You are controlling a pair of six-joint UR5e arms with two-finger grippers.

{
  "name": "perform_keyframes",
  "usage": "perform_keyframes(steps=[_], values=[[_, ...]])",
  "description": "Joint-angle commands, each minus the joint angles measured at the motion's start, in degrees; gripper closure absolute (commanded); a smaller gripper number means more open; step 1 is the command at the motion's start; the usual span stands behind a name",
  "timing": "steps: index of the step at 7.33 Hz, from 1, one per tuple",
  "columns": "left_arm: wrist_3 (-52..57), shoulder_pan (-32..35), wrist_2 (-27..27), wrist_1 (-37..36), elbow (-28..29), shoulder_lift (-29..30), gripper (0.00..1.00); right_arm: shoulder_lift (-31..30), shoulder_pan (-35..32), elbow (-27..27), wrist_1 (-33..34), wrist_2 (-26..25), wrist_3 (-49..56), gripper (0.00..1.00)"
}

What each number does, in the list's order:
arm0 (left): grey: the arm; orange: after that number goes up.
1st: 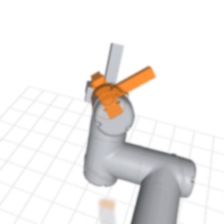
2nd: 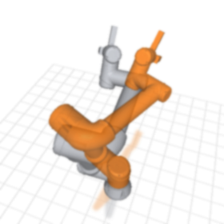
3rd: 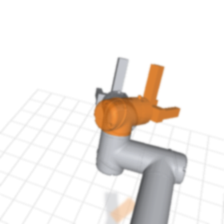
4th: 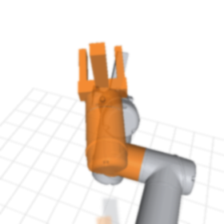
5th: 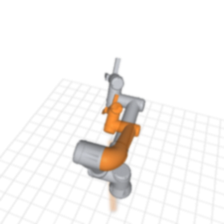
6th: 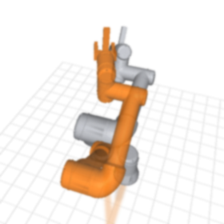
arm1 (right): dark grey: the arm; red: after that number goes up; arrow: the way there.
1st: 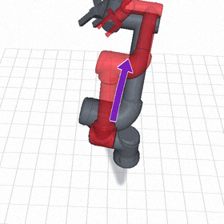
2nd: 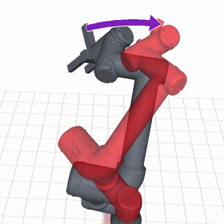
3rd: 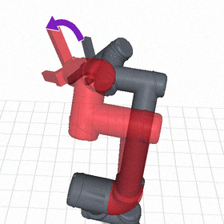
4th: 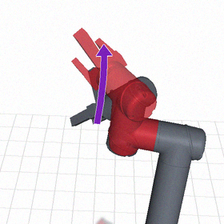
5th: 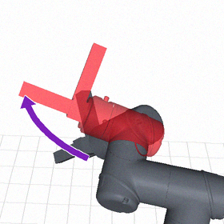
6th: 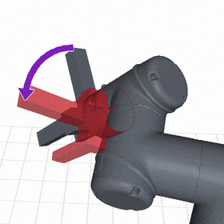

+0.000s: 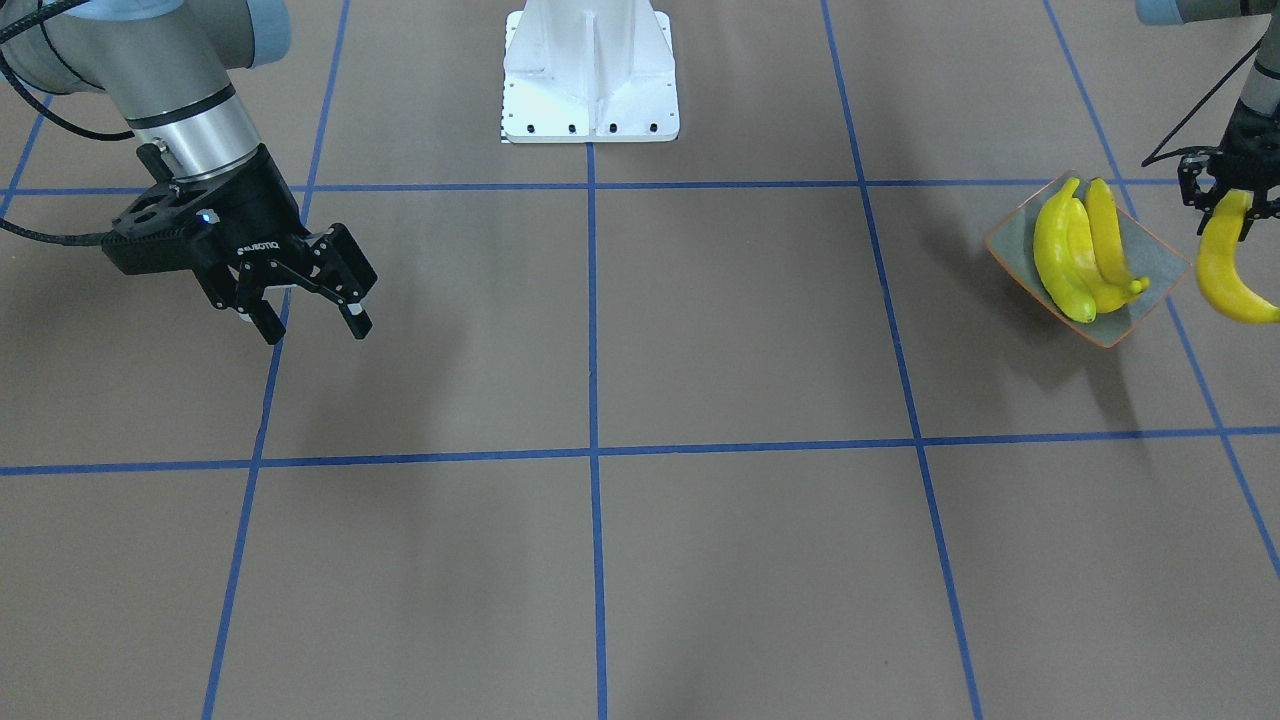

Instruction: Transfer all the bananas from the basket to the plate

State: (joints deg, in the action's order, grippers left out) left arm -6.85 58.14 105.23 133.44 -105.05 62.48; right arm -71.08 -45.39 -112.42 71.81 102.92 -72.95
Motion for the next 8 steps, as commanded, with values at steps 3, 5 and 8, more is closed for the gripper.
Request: perform_keyframes(steps=[3, 5, 8], values=[[-0.2, -0.7, 6.3, 0.0, 0.1, 0.1, 0.87, -0.1, 0.0, 0.1, 0.0, 0.0, 0.0, 0.00], [-0.2, -1.9, 6.8, 0.2, 0.1, 0.0, 0.15, -0.1, 0.0, 0.1, -0.1, 0.0, 0.0, 0.00], [0.0, -1.9, 6.8, 0.6, -0.2, 1.0, 0.00, -0.1, 0.0, 0.1, -0.1, 0.0, 0.1, 0.00]])
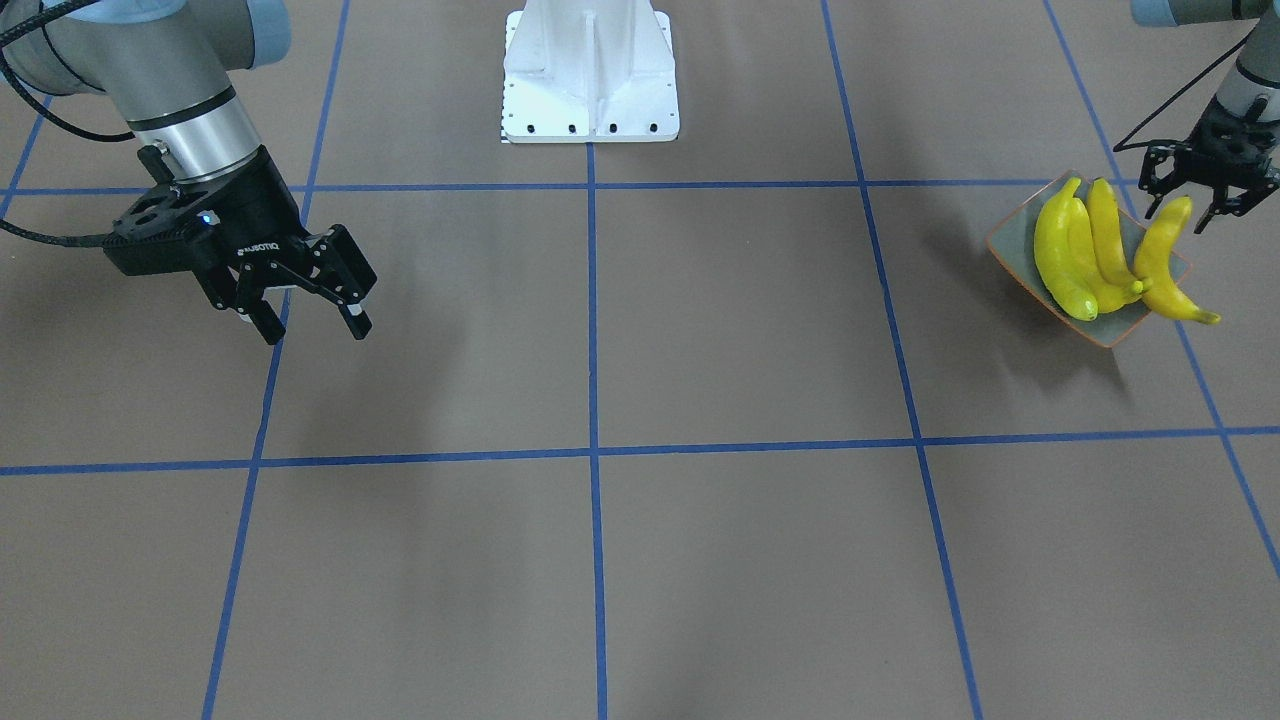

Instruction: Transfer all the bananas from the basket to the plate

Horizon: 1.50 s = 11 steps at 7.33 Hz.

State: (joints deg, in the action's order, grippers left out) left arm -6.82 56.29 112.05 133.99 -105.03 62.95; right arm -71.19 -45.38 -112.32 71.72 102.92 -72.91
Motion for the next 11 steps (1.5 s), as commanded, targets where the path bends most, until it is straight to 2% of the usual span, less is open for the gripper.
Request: perform_keyframes(steps=[1, 3, 4, 5, 7, 9, 10, 11], values=[[0.0, 0.1, 0.8, 0.0, -0.7, 0.9, 0.00, 0.0, 0.0, 0.1, -0.1, 0.0, 0.1, 0.00], [-0.2, 0.2, 2.6, -0.5, -0.4, 2.5, 0.00, 0.0, -0.1, 0.0, -0.1, 0.1, 0.1, 0.00], [-0.5, 1.2, 10.4, -0.5, -1.8, 2.8, 0.00, 0.0, -0.8, 0.0, 0.3, 0.1, 1.5, 0.00], [-0.6, 4.9, 13.3, -1.7, -3.8, 3.1, 0.00, -1.0, -1.5, 0.0, 0.3, 0.3, 3.0, 0.00], [0.0, 11.4, 14.5, -14.6, -8.8, 7.3, 0.00, -4.7, -6.8, -0.1, 0.3, 6.6, 9.6, 0.00], [1.8, 17.3, 16.8, -17.6, -8.6, 8.3, 0.00, -10.1, -13.0, -0.2, 0.4, 11.6, 19.6, 0.00], [7.2, 21.4, 18.5, -22.6, -8.7, 8.6, 0.00, -13.4, -17.2, -0.3, 0.4, 15.1, 25.8, 0.00], [14.2, 26.4, 18.6, -30.5, -8.6, 11.5, 0.00, -16.8, -21.7, -0.1, 1.0, 18.2, 32.9, 0.00]])
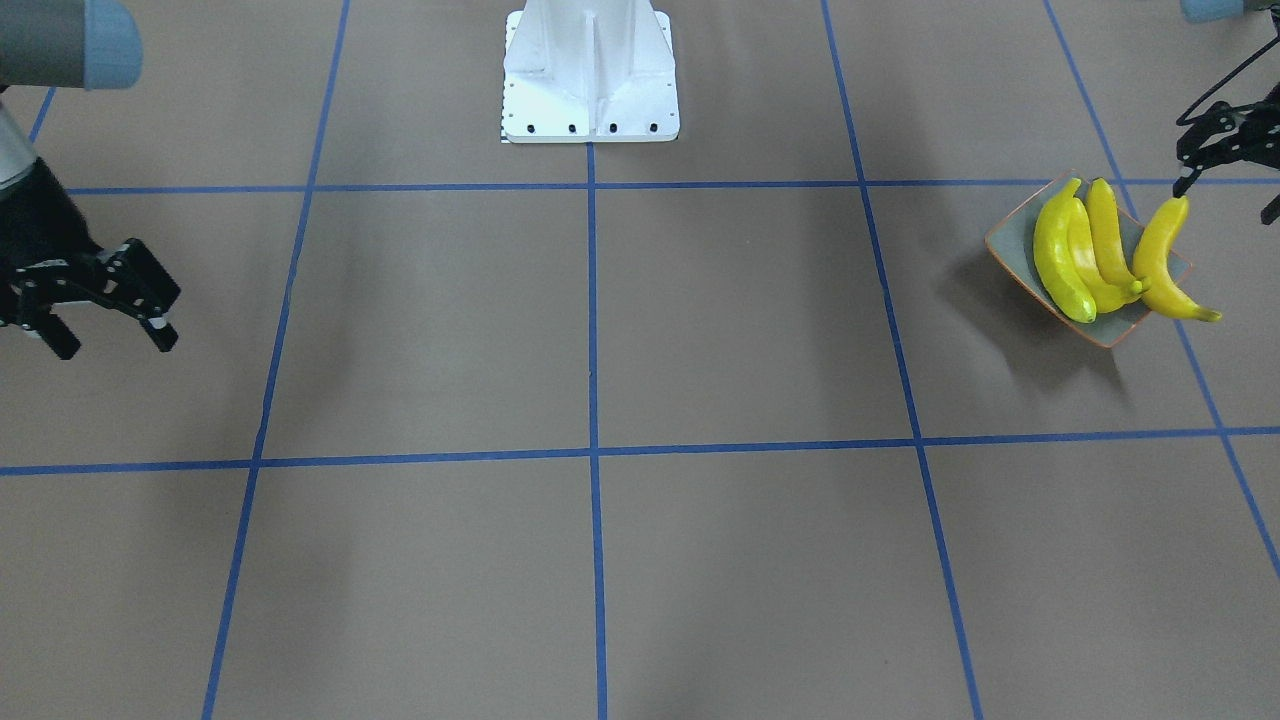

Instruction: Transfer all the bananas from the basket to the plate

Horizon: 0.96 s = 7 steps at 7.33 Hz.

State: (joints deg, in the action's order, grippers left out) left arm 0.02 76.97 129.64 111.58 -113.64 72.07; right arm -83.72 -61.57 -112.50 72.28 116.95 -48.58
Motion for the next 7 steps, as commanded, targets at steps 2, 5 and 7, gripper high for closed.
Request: perform_keyframes(steps=[2, 5, 7], values=[[18.5, 14.6, 1.0, -25.7, -0.3, 9.3, 0.00, -7.8, -12.7, -0.3, 10.4, 7.4, 25.4, 0.00], [18.2, 18.0, 1.3, -35.0, 3.7, 10.0, 0.00, -11.5, -22.8, -0.3, 25.1, 19.1, 39.5, 0.00], [17.9, 18.0, 2.8, -29.1, 8.9, 9.8, 0.00, -14.2, -23.0, 0.4, 24.8, 19.2, 39.6, 0.00]])
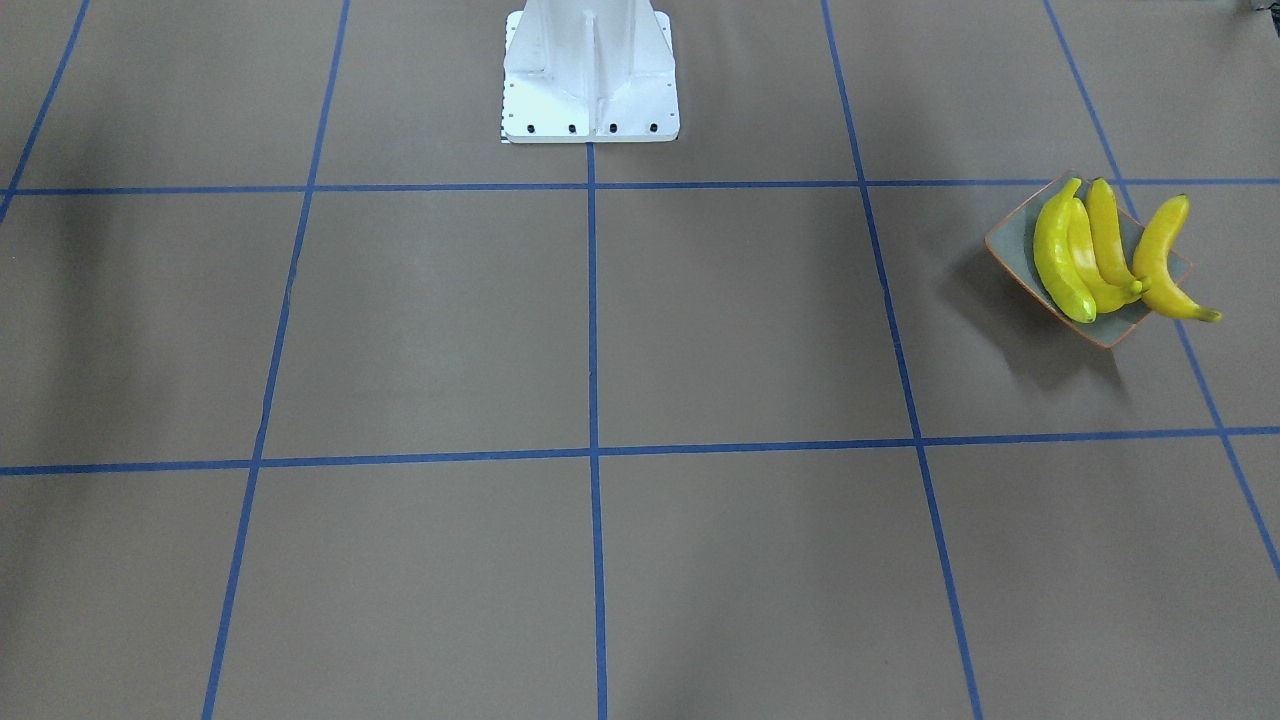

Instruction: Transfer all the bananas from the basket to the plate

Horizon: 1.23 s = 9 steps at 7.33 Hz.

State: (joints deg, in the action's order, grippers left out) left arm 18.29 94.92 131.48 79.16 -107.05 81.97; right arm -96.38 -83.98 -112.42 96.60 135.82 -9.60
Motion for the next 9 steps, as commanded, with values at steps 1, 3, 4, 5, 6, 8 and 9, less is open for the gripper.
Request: perform_keyframes(steps=[1, 3, 4, 5, 6, 8, 9], values=[[-2.0, 0.1, 3.5, 3.5, 2.1, -0.1, 0.00, -1.3, -0.7, -0.2, 0.3, -0.8, 0.7, 0.00], [-6.3, 0.2, 4.2, 5.0, 1.3, -0.1, 0.00, -0.9, -0.7, -0.2, 0.3, -2.3, 0.5, 0.00], [-6.2, 0.1, 4.2, 5.3, 1.9, -0.1, 0.00, -1.2, -0.7, -0.3, 0.3, -2.3, 0.6, 0.00], [-6.0, 0.2, 4.1, 5.3, 1.1, -0.2, 0.00, -1.3, -0.7, -0.1, 0.3, -2.3, 0.6, 0.00], [-6.0, 0.2, 3.4, 5.3, 1.5, -0.8, 0.00, -1.4, -0.7, 0.1, 0.3, -2.3, 0.6, 0.00], [-6.1, 0.2, 3.5, 5.4, 1.1, -0.8, 0.00, -1.5, -0.7, 0.2, 0.3, -2.3, 0.5, 0.00], [-6.1, 0.2, 3.4, 5.3, 1.2, -1.1, 0.00, -1.5, -0.7, 0.4, 0.3, -2.3, 0.5, 0.00]])
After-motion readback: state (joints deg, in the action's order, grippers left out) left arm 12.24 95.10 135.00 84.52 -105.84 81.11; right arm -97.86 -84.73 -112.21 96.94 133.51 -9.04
